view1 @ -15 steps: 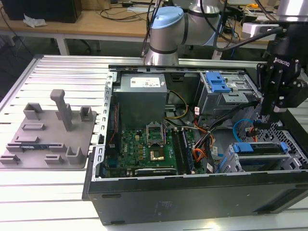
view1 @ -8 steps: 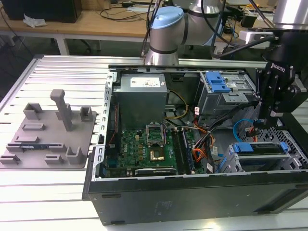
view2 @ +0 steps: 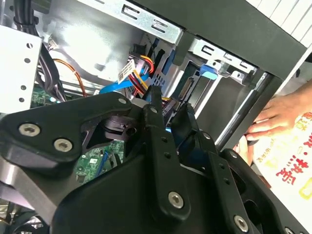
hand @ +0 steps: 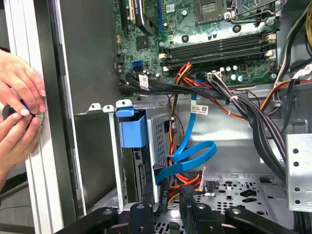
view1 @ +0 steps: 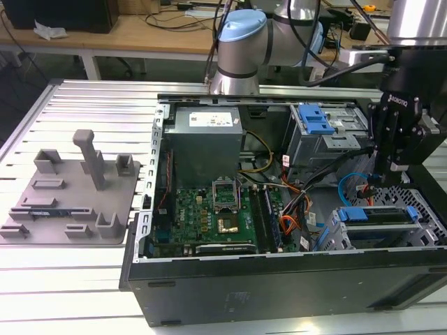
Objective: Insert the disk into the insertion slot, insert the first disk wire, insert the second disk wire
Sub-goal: 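Insert the first disk wire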
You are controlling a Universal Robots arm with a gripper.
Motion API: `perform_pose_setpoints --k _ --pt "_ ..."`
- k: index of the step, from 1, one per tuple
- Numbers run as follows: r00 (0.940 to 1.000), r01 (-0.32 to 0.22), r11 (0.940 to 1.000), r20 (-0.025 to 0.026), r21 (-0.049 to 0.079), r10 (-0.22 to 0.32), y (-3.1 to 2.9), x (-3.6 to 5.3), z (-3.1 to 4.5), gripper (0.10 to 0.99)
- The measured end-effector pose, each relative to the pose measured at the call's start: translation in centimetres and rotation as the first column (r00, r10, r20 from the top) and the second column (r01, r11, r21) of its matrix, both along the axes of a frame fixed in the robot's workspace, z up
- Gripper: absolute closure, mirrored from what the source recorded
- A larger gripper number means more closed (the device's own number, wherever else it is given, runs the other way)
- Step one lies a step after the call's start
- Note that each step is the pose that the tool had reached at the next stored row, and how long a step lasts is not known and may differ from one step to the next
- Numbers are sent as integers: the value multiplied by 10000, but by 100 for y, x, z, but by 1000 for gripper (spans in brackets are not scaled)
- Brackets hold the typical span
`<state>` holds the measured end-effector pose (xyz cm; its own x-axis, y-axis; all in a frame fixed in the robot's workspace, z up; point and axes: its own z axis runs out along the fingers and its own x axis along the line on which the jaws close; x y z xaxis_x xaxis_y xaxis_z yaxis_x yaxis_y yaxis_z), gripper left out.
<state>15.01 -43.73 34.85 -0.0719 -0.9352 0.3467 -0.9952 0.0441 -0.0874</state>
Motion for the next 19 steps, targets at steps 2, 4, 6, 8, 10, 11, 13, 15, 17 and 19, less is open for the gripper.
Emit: perform_pose_setpoints --k 2,4,6,8,10,11,13,15,17,19 --pt "10000 -9 9999 0 -100 9 18 -3 -13 737" --pt "10000 -16 9999 0 -111 16 23 -3 -16 737" --pt "10000 -17 9999 0 -114 17 24 -3 -16 737" --pt "10000 -17 9999 0 -112 17 27 -3 -19 737" --pt "10000 -17 9999 0 -133 17 32 -4 -26 737" --pt "10000 -16 9999 0 -144 16 35 -4 -29 737" --pt "10000 -18 9998 0 -202 18 44 -5 -39 737" --pt "10000 -19 9996 0 -271 19 53 -6 -44 737" --pt "10000 -19 9994 0 -348 19 65 -6 -45 827" --pt "10000 -20 9992 -1 -407 20 74 -6 -47 827"
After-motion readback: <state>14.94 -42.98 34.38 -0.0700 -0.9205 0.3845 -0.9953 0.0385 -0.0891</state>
